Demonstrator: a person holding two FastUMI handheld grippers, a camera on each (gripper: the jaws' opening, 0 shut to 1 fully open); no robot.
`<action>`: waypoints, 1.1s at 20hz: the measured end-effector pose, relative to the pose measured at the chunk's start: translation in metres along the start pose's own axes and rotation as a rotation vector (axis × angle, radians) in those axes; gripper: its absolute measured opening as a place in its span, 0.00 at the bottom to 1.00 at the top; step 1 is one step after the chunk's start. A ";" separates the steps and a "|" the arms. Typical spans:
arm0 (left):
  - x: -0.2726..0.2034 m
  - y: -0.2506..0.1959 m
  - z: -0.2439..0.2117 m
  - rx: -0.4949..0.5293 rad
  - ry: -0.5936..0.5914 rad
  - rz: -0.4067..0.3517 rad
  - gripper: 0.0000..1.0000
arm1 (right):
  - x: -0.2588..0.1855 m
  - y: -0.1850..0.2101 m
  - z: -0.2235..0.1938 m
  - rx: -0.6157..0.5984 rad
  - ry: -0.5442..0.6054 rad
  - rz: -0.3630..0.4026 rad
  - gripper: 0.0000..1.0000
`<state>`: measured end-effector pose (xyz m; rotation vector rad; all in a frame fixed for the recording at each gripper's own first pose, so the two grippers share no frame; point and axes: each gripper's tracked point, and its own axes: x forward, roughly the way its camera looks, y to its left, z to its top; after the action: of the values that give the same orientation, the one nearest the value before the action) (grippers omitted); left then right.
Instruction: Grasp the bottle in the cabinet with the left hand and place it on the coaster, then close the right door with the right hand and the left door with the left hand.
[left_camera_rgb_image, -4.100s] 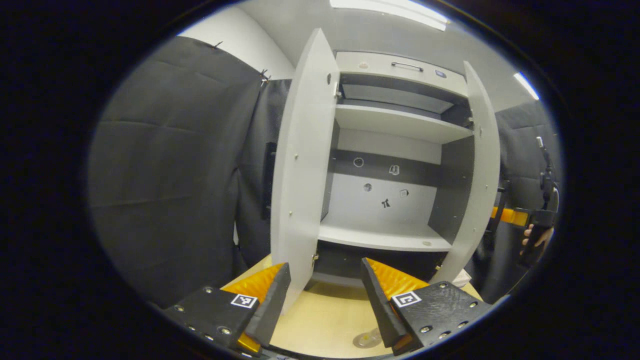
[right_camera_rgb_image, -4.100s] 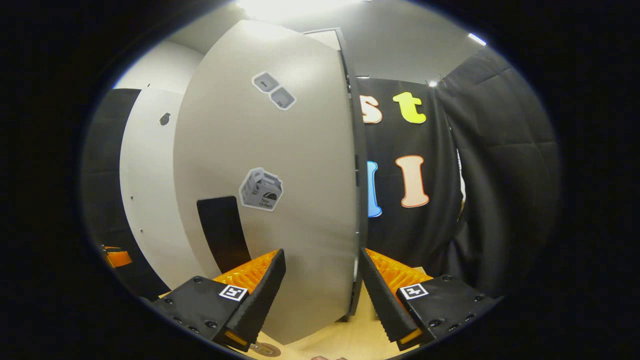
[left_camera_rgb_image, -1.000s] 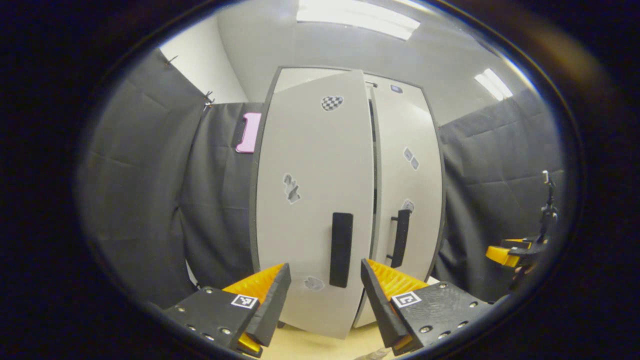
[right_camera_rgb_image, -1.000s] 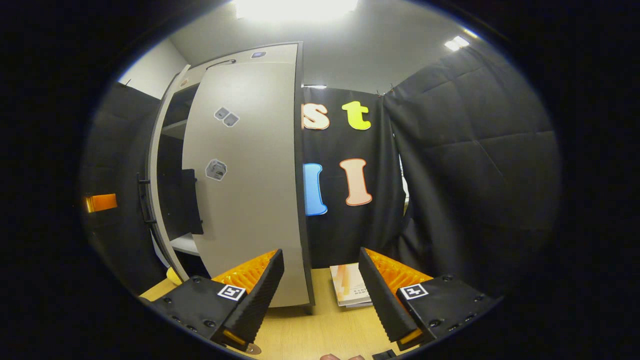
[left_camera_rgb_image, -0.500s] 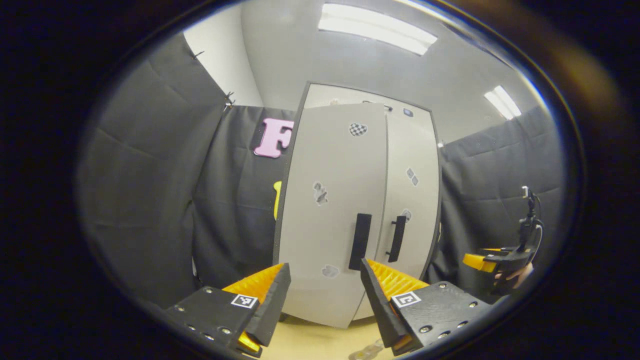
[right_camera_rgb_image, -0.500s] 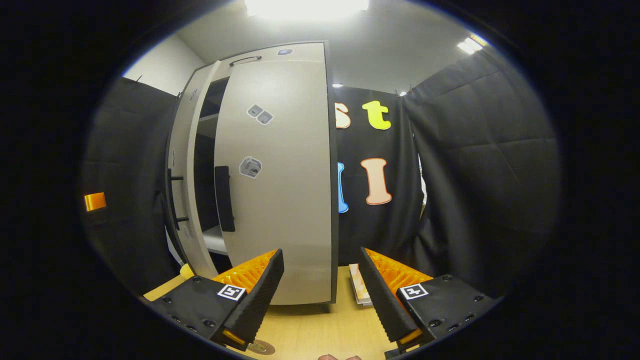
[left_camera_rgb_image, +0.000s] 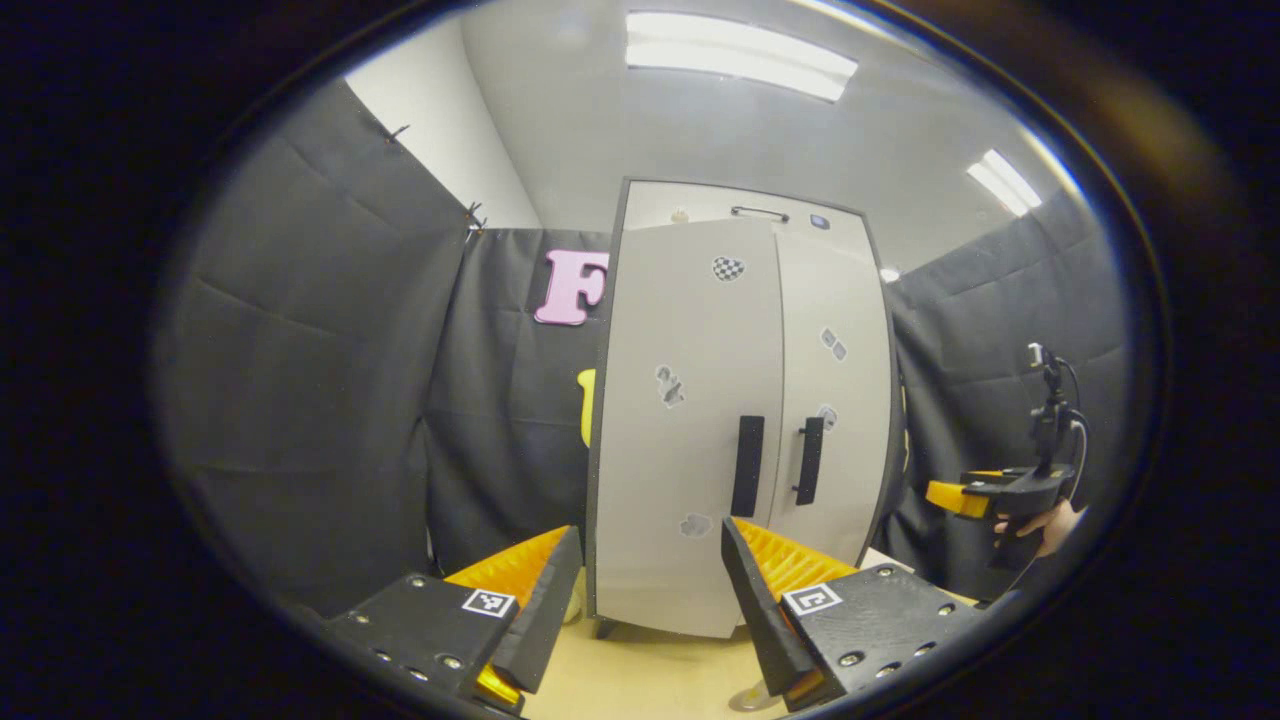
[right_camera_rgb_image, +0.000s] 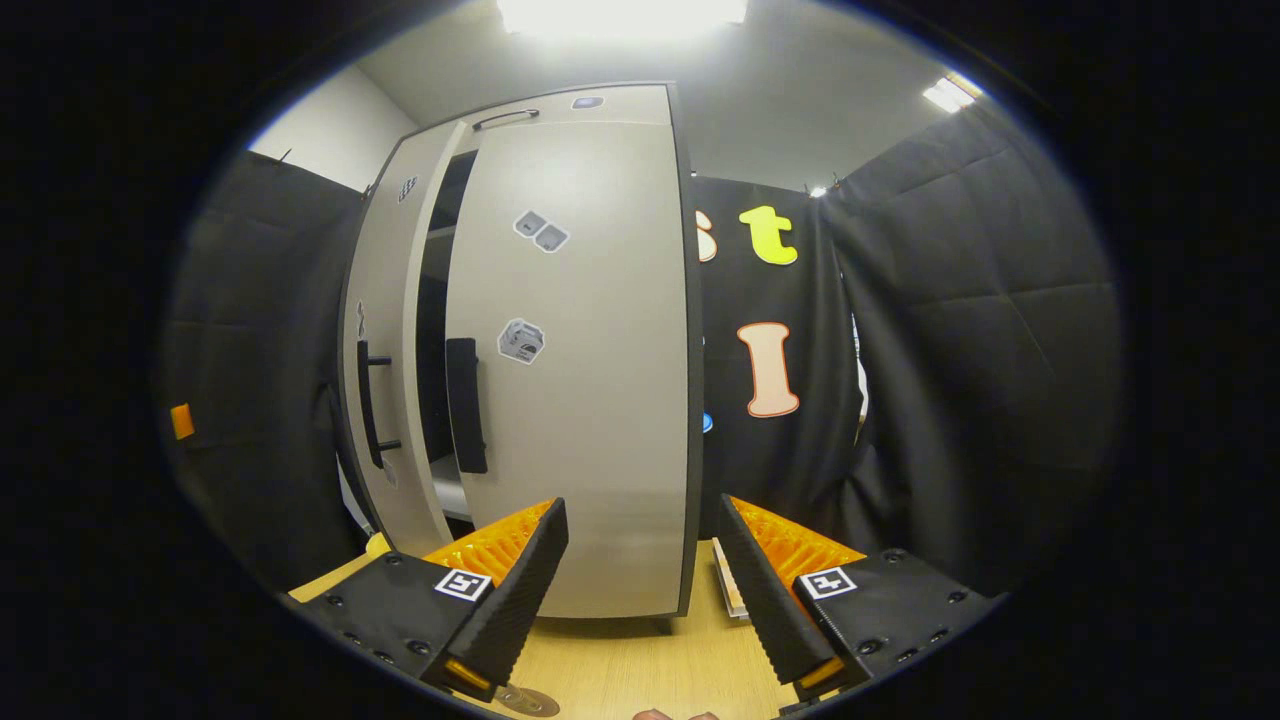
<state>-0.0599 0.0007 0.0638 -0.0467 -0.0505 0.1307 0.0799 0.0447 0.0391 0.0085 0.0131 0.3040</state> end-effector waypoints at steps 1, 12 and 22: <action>-0.002 0.000 -0.002 0.010 0.010 0.003 0.81 | 0.001 0.006 -0.003 0.009 0.005 0.014 0.96; -0.015 0.002 -0.014 0.025 0.052 0.019 0.88 | 0.005 0.047 -0.011 -0.031 0.030 0.103 0.92; -0.010 0.011 -0.019 0.016 0.060 0.011 0.89 | 0.009 0.048 -0.017 -0.035 0.049 0.089 0.96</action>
<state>-0.0707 0.0093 0.0438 -0.0348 0.0107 0.1402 0.0741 0.0934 0.0221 -0.0332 0.0561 0.3933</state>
